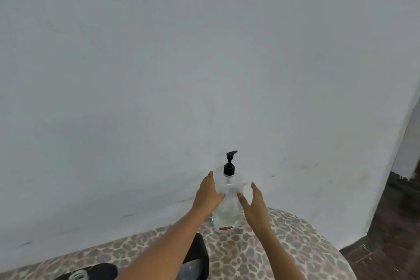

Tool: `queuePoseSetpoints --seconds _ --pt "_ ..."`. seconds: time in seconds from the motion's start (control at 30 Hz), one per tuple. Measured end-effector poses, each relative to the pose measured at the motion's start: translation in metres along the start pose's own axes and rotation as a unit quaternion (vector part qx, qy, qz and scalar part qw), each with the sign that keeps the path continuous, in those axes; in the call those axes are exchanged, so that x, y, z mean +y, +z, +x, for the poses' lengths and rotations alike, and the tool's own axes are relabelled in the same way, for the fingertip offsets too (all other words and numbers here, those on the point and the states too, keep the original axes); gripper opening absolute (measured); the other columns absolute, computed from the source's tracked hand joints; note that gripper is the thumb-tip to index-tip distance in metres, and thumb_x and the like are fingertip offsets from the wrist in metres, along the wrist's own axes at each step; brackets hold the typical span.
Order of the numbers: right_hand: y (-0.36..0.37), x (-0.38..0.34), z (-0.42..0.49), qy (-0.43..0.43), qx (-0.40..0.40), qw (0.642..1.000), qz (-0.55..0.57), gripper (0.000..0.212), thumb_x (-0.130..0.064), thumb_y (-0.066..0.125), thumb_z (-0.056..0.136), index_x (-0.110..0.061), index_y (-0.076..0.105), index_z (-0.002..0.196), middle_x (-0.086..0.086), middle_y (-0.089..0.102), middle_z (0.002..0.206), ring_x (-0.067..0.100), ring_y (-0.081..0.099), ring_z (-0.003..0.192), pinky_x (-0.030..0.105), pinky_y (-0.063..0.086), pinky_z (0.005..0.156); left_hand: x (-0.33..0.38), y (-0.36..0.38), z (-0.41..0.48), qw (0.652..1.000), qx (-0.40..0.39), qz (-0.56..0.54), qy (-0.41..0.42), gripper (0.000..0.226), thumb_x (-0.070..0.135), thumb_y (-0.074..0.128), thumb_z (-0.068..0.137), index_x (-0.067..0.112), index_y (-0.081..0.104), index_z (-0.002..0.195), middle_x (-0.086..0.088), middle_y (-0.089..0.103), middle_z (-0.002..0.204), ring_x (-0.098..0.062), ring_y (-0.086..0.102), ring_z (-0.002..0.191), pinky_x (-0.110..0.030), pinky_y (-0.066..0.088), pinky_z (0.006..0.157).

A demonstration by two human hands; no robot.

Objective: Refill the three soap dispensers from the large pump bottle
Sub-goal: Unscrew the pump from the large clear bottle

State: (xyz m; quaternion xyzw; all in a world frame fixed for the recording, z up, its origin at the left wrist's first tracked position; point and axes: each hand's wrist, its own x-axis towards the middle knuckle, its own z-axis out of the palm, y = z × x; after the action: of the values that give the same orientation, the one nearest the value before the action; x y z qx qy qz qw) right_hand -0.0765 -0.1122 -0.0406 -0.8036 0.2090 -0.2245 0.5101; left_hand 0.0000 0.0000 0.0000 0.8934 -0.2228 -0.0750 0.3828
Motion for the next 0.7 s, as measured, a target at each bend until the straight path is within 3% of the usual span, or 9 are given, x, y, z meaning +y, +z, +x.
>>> queuePoseSetpoints --seconds 0.07,0.2,0.3,0.43,0.5,0.57,0.63,0.7 --pt "0.002 0.005 0.006 0.007 -0.024 1.0 0.015 0.064 -0.03 0.048 0.094 -0.014 0.015 0.147 0.003 0.019 0.154 0.02 0.022 0.141 0.034 0.022 0.113 0.001 0.005 0.009 0.999 -0.004 -0.041 0.007 0.071 0.015 0.065 0.08 0.011 0.026 0.139 -0.01 0.041 0.14 -0.025 0.042 0.126 -0.038 0.041 0.102" --pt "0.011 0.013 0.012 0.026 -0.055 0.997 0.043 0.06 -0.024 0.05 0.094 -0.016 0.02 0.145 0.001 0.028 0.151 0.023 0.032 0.137 0.034 0.029 0.109 0.002 0.012 0.018 0.998 -0.005 -0.061 -0.009 0.075 0.018 0.068 0.079 0.012 0.023 0.139 -0.011 0.038 0.138 -0.025 0.04 0.127 -0.029 0.036 0.099" --pt "0.013 0.014 0.015 0.024 -0.031 0.997 0.061 0.058 -0.02 0.058 0.09 -0.011 0.031 0.14 0.007 0.041 0.136 0.024 0.042 0.127 0.032 0.037 0.103 0.002 0.015 0.015 0.999 0.008 -0.052 0.009 0.071 0.015 0.07 0.078 0.012 0.028 0.135 -0.012 0.04 0.133 -0.022 0.042 0.121 -0.023 0.035 0.091" --pt "0.003 0.013 0.009 -0.004 -0.021 0.999 0.045 0.041 -0.017 0.067 0.083 -0.011 0.052 0.122 0.003 0.044 0.112 0.019 0.052 0.1 0.026 0.043 0.085 0.002 0.019 0.001 0.998 0.01 -0.057 0.032 0.066 0.013 0.07 0.077 0.012 0.032 0.131 -0.008 0.04 0.13 -0.019 0.041 0.119 -0.017 0.032 0.087" --pt "-0.006 0.01 0.005 -0.019 -0.004 0.999 0.037 0.027 -0.013 0.068 0.081 -0.016 0.061 0.107 0.003 0.054 0.109 0.017 0.057 0.091 0.025 0.045 0.078 0.006 0.018 -0.008 0.997 0.015 -0.063 0.044 0.059 0.015 0.069 0.078 0.013 0.036 0.127 -0.006 0.04 0.13 -0.016 0.041 0.117 -0.017 0.031 0.085" --pt "-0.017 0.004 -0.003 -0.022 0.021 0.998 0.059 0.016 -0.006 0.067 0.081 -0.02 0.066 0.087 0.001 0.067 0.087 0.021 0.062 0.079 0.025 0.047 0.07 0.015 0.015 -0.016 0.996 0.02 -0.073 0.049 0.05 0.016 0.067 0.08 0.013 0.041 0.123 -0.005 0.043 0.129 -0.015 0.043 0.115 -0.017 0.031 0.084" --pt "-0.026 -0.008 -0.013 -0.013 0.047 0.994 0.094 0.014 0.0 0.065 0.081 -0.004 0.068 0.094 0.009 0.071 0.082 0.032 0.064 0.082 0.032 0.051 0.074 0.026 0.007 -0.026 0.995 0.016 -0.086 0.043 0.051 0.017 0.067 0.081 0.012 0.04 0.124 -0.008 0.045 0.129 -0.019 0.046 0.114 -0.019 0.034 0.084" --pt "-0.031 -0.019 -0.026 -0.006 0.065 0.993 0.102 0.027 0.0 0.066 0.08 0.015 0.06 0.102 0.03 0.065 0.099 0.043 0.059 0.099 0.05 0.046 0.088 0.033 -0.001 -0.041 0.995 0.008 -0.093 0.031 0.06 0.019 0.068 0.081 0.011 0.034 0.13 -0.014 0.045 0.129 -0.024 0.048 0.115 -0.023 0.04 0.085"
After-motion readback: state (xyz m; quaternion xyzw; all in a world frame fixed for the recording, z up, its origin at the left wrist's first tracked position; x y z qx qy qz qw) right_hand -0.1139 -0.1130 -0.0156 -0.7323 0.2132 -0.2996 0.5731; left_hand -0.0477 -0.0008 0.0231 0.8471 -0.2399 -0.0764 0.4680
